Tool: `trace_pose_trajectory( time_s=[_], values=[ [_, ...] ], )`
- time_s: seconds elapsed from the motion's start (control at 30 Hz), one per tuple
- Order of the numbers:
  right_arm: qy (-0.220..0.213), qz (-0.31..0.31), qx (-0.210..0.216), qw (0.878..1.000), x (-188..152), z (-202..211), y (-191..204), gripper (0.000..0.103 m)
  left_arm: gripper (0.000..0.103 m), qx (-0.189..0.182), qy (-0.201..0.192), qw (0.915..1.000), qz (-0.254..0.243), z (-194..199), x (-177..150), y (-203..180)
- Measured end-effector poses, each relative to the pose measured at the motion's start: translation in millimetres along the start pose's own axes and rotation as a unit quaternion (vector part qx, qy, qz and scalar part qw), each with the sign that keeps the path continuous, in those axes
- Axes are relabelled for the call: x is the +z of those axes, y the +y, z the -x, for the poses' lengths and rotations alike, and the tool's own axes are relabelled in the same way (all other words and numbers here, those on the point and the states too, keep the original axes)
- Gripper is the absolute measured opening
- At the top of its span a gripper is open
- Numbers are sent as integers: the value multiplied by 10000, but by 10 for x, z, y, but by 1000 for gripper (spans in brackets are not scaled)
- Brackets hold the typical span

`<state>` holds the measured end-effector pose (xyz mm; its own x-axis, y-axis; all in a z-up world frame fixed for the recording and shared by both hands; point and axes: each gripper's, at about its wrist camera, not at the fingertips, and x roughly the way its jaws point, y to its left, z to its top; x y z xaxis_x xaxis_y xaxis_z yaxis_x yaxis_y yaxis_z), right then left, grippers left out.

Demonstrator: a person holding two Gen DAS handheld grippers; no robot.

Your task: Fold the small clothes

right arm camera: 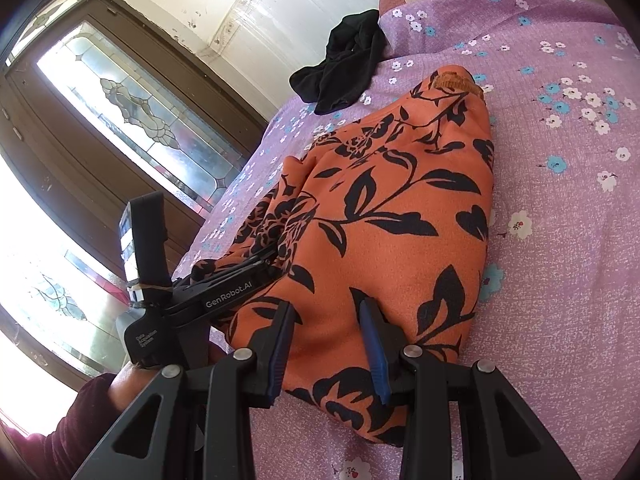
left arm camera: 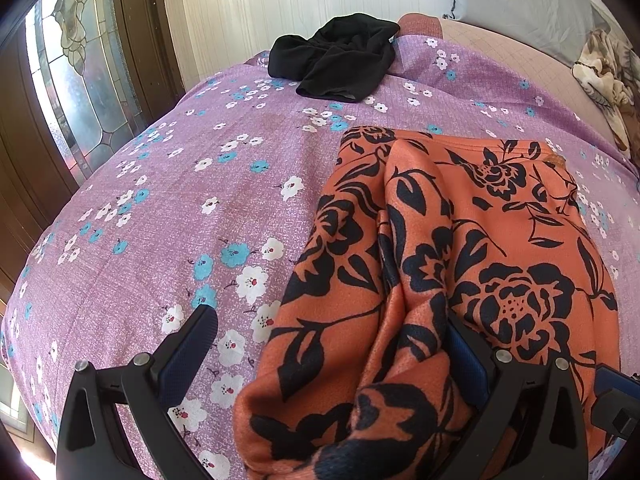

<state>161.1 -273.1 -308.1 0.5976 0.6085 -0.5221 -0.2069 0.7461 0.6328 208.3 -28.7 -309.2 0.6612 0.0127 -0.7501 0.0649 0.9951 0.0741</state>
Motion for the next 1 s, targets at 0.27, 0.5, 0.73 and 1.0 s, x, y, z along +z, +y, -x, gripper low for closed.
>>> trace_pose_trajectory(
  time_s=[0.27,0.5,0.73,1.0],
  values=[
    [-23,-39,23,10000,-9,-2,-1,39,103,3,-10,10000,7,2,1,-6],
    [-31,-60,35,10000,-10,-2,-4,39,103,1,-11,10000,9,2,0,-4],
    [111,-282,203,9993,126,122,-30,39,103,-398,503,9976,248,15,238,137],
    [-558,-86,-161,9983,266,401,-24,59,103,-10,-104,9973,732,247,443,543]
  ],
)
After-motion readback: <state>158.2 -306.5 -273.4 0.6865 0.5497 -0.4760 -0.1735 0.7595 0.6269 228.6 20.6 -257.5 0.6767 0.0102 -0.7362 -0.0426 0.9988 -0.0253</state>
